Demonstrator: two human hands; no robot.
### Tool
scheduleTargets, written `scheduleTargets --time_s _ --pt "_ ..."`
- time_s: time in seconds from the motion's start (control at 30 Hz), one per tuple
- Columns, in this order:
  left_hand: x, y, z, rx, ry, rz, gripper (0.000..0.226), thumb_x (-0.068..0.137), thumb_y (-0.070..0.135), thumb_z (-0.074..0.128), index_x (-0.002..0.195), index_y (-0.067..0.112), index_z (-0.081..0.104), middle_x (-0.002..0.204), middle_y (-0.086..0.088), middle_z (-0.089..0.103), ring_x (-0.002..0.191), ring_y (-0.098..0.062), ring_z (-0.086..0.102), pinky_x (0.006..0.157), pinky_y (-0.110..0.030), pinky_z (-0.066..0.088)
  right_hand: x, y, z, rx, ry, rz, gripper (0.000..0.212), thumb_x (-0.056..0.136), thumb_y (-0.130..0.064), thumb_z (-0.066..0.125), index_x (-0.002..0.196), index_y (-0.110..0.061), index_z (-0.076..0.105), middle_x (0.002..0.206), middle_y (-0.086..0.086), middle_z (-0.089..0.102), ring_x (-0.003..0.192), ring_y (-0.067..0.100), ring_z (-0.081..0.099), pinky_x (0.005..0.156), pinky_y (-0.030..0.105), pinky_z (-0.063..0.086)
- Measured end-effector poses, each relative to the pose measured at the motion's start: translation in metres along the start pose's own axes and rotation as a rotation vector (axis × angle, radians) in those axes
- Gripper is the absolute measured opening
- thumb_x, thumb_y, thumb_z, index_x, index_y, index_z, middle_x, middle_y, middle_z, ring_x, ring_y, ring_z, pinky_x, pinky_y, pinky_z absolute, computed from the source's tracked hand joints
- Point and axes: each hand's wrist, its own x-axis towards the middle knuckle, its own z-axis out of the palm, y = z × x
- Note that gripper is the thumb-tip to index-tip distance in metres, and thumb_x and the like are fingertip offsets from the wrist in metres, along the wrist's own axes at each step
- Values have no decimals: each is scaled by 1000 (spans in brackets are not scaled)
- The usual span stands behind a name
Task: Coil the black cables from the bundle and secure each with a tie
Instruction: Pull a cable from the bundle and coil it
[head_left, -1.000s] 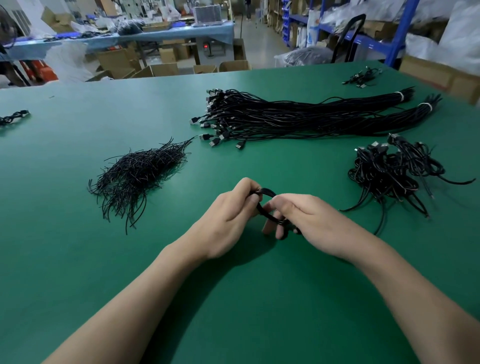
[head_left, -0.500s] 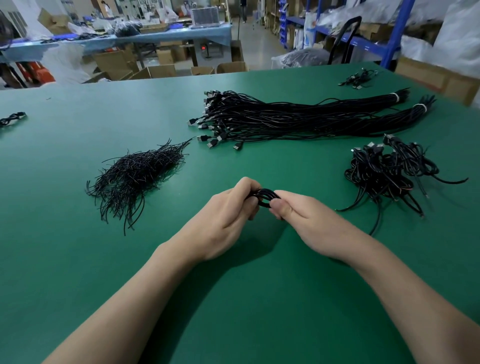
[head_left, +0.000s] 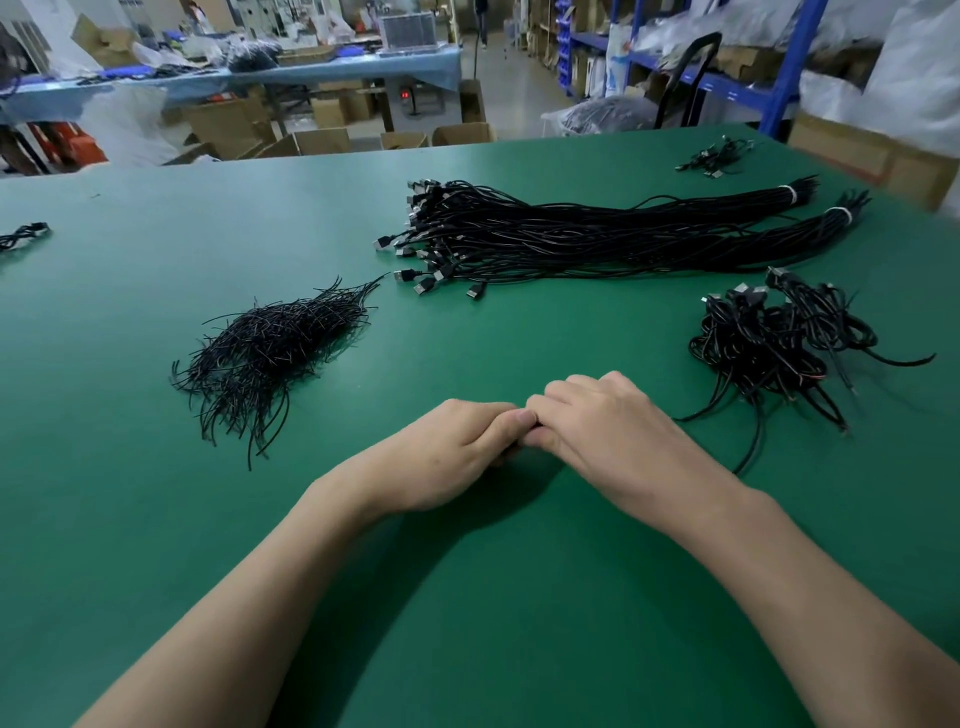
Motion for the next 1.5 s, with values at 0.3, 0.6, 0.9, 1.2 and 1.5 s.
scheduleTargets --time_s 0.3,0.6,0.9,1.2,1.5 --pt "5 -1 8 -152 321 9 42 110 38 35 78 14 50 68 10 45 63 -9 38 63 -31 37 -1 11 7 609 468 331 67 80 -69 55 129 -24 58 110 -12 59 97 3 57 87 23 43" --pt "13 23 30 -577 356 41 50 110 35 30 71 36 61 59 21 52 55 1 43 59 -13 37 6 -15 19 1440 313 358 43 88 -53 57 113 -24 75 82 -23 70 72 -2 57 69 11 42" --pt "13 27 30 -728 211 -6 48 111 42 25 80 15 49 65 11 42 64 -13 34 58 -18 34 6 -16 12 1512 402 385 43 93 -35 61 63 -5 56 100 13 69 87 13 67 82 23 43" --pt "7 -23 -16 11 626 -110 31 104 35 51 98 17 76 92 3 71 86 -14 64 81 -31 49 2 -2 1 1754 294 434 28 87 -38 61 84 -12 72 79 -1 71 82 18 73 69 31 58" --pt "-32 -91 -83 473 720 -637 37 86 11 69 123 19 64 119 -14 53 113 -37 54 91 -46 47 -2 5 -3 1881 -65 526 22 93 -33 61 89 -12 67 73 -3 67 64 7 67 45 18 49"
